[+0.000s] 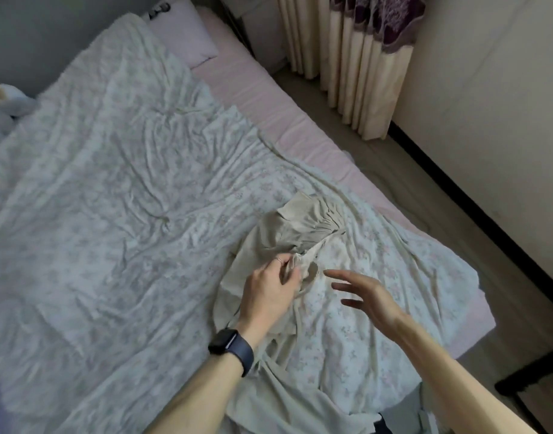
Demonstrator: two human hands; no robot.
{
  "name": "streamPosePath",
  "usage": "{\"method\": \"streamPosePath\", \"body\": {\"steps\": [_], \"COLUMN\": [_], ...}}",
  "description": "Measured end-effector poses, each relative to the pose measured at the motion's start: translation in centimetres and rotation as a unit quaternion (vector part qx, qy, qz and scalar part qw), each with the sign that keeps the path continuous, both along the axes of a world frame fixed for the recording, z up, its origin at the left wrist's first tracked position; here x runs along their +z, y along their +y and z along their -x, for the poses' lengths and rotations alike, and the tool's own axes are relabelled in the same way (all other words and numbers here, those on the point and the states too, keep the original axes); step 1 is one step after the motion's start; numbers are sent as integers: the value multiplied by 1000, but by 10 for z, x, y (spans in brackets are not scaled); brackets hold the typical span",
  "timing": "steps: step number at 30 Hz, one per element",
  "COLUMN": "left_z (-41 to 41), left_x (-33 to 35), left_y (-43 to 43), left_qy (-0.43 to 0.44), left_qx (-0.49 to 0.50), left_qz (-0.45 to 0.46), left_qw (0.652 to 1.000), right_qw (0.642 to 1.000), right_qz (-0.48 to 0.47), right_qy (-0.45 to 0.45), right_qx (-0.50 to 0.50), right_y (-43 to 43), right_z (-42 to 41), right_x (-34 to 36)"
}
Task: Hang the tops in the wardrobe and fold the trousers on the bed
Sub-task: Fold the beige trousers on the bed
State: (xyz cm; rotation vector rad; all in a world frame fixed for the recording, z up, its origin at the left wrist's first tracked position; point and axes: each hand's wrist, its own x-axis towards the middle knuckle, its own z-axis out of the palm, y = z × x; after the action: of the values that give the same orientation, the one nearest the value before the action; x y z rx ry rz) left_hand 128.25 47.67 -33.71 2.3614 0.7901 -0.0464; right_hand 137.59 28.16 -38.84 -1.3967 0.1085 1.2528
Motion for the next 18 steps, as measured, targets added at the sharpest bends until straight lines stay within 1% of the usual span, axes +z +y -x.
{"method": "streamPosePath", "body": {"steps": [1,3,5,7,9,11,13,16,18], "left_z": [9,25,48,78,110,136,163,198,221], "left_x": [22,53,90,127,159,182,201,218,223], "left_y": [16,41,66,86,101,110,117,133,142], "left_qy": [-24,-66,-104,-139,-161,-174,-198,-217,-204], "left_qx": [38,94,141,168,188,200,224,273,297], "left_qz": [2,19,34,37,36,34,29,18,-6], "left_qw": [999,993,984,975,968,964,954,937,933], "right_qw": [1000,993,976,942,905,858,821,804,788], "right_qz": [12,68,121,159,162,157,168,186,175], "right_qy": [-29,-87,-183,-295,-387,-471,-515,-544,-570], "right_qx": [-3,-28,-17,24,75,135,179,155,154], "right_y": [9,21,36,57,81,102,117,131,140], "right_z": [1,3,7,12,20,27,36,39,38], "right_x": [12,15,24,38,52,61,68,86,107]}}
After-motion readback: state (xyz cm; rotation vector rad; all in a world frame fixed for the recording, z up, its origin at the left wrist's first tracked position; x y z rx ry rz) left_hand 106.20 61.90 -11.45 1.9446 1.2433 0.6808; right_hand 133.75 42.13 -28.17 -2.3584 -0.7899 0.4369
